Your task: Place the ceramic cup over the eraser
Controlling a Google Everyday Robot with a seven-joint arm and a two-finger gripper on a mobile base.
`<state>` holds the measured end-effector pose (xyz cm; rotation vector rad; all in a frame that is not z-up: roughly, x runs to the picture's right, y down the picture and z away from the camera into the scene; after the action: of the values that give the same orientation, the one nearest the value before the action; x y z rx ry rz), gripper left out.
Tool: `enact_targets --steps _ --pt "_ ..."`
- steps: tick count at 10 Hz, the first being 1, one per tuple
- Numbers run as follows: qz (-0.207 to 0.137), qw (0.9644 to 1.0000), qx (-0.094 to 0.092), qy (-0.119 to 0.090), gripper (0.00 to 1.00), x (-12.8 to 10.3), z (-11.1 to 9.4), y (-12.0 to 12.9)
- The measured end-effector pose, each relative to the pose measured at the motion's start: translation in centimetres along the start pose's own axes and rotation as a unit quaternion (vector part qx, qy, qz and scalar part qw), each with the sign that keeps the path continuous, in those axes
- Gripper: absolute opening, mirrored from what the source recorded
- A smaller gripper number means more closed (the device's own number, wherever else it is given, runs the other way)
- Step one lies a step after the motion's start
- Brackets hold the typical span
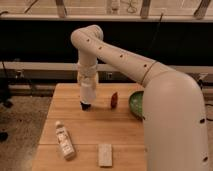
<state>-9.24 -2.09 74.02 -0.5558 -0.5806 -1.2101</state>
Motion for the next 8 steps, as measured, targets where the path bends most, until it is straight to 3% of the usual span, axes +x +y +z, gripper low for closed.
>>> enact_targets --steps 8 --pt "-0.006 1.0000 -0.001 -0.003 0.00 1.7 1.4 -1.7"
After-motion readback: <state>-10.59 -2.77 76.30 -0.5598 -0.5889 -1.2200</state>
